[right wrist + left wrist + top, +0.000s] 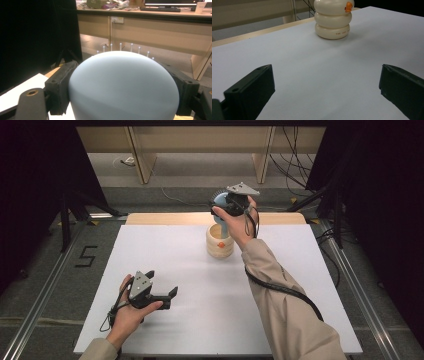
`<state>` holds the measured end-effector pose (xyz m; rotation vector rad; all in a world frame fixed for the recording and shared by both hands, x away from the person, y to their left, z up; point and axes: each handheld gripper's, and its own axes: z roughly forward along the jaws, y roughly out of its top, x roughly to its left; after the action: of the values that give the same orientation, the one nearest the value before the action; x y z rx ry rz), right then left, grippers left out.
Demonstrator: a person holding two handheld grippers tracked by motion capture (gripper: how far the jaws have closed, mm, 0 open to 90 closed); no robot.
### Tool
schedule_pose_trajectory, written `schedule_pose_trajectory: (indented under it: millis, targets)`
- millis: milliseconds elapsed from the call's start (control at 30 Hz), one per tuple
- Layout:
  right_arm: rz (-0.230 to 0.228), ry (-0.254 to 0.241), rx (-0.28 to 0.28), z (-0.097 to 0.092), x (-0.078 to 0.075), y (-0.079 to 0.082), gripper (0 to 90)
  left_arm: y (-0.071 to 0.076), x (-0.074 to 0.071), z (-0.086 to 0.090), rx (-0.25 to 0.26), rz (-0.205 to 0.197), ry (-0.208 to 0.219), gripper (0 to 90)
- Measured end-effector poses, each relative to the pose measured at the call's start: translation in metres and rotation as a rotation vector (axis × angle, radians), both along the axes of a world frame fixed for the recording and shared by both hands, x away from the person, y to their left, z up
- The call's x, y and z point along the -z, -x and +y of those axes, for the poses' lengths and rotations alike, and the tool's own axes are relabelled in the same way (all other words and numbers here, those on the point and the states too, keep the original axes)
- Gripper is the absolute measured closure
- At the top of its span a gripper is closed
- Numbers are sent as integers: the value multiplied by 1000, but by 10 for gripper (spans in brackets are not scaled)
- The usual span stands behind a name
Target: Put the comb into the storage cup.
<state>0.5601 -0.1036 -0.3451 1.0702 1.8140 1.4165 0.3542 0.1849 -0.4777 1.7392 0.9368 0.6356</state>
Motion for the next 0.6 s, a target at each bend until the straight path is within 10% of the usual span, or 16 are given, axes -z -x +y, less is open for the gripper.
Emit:
schedule_pose_trajectory:
  millis: [600]
  targets:
    - [7, 2, 1, 0, 7, -2, 213, 0, 0, 0, 0, 0, 0, 0]
